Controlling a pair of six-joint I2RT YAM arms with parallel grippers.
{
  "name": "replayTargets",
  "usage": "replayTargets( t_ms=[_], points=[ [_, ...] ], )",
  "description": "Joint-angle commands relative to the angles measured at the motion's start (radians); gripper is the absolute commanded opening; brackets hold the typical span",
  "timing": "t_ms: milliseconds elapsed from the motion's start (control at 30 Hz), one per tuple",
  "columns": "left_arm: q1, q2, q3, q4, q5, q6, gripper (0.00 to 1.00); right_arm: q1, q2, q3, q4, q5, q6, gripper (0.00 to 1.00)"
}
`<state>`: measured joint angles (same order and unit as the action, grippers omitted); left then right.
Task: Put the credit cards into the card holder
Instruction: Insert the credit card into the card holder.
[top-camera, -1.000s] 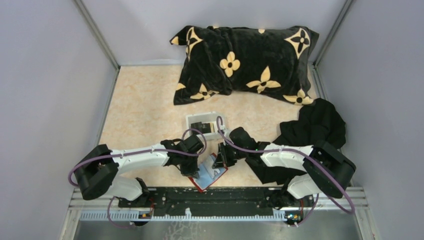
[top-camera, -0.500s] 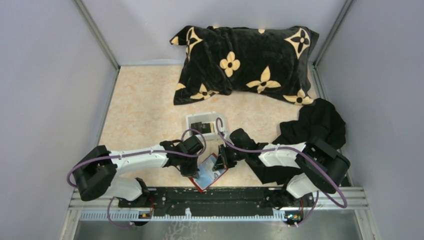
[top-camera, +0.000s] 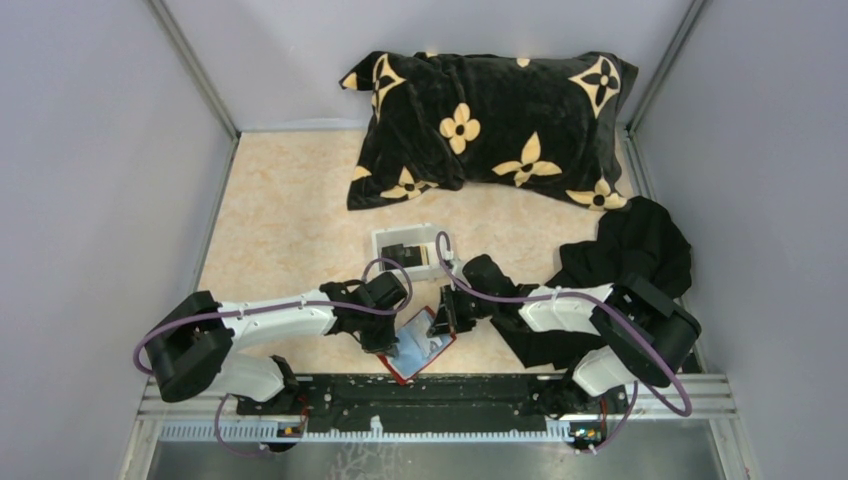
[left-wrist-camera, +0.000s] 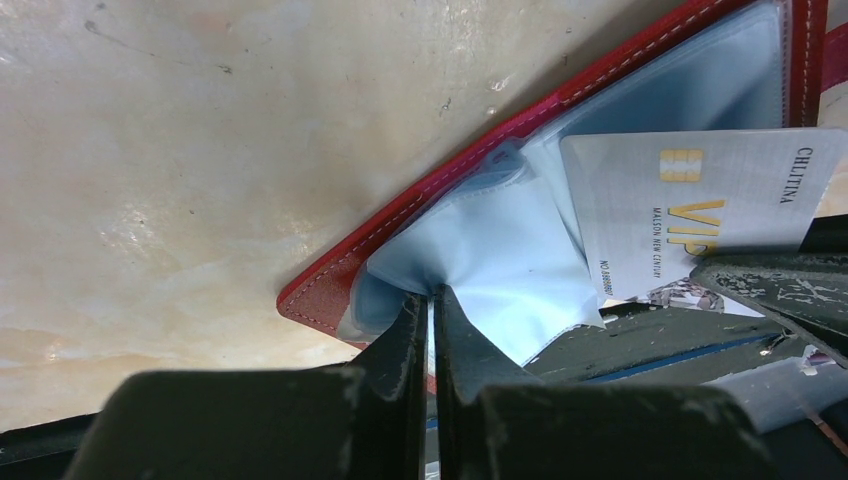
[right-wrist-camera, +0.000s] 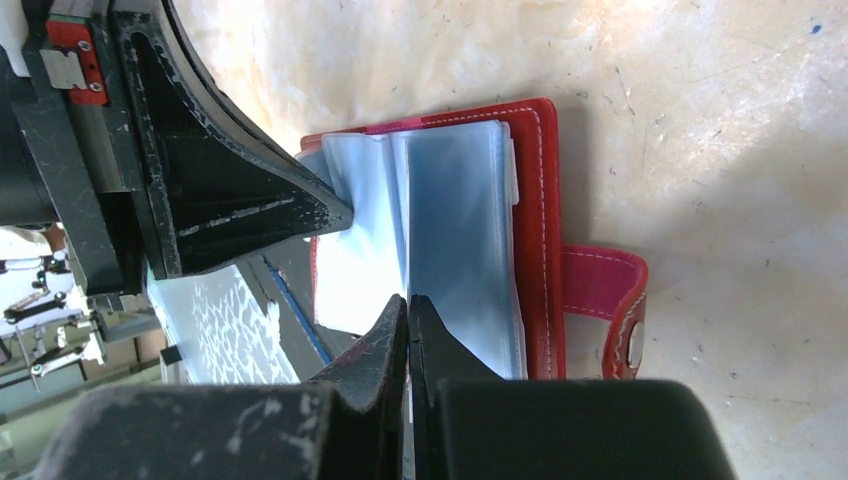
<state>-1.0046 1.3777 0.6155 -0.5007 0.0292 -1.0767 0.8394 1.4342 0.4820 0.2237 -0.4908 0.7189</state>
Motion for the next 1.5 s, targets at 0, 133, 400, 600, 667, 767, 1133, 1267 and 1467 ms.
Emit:
replayTargets(
  t_ms=[0,133,400,600,667,767,1133,1267,1467],
  points=[
    [-0.019,0.132,-0.119,0.165,-0.232,-0.015,0.06,-0.006,-0.002,-0.009,0.056,0.004,0.003,0.00],
    [-0.019,0.130,-0.118,0.164,-0.234,-0.015,0.06,-0.006,0.008,-0.009,0.071,-0.014,0.004,0.00],
    [-0.022,0.139,-0.118,0.169,-0.234,-0.015,0.05,-0.006,0.017,-0.017,0.099,-0.063,0.011,0.00],
    [-0.026,0.140,-0.118,0.168,-0.236,-0.019,0.05,-0.006,0.020,-0.024,0.110,-0.088,0.015,0.00],
    [-0.029,0.138,-0.117,0.166,-0.237,-0.020,0.05,-0.006,0.025,-0.025,0.110,-0.095,0.015,0.00],
    [-0.032,0.134,-0.115,0.163,-0.242,-0.024,0.05,-0.006,0.040,-0.025,0.113,-0.108,0.011,0.00],
    [-0.052,0.119,-0.105,0.137,-0.264,-0.046,0.13,-0.005,0.125,-0.018,0.162,-0.162,0.018,0.00],
    [-0.068,0.098,-0.087,0.104,-0.287,-0.056,0.23,-0.005,0.159,-0.014,0.174,-0.164,0.016,0.00],
    [-0.086,0.057,-0.046,0.038,-0.322,-0.069,0.40,-0.004,0.205,-0.003,0.203,-0.158,0.024,0.00]
  ],
)
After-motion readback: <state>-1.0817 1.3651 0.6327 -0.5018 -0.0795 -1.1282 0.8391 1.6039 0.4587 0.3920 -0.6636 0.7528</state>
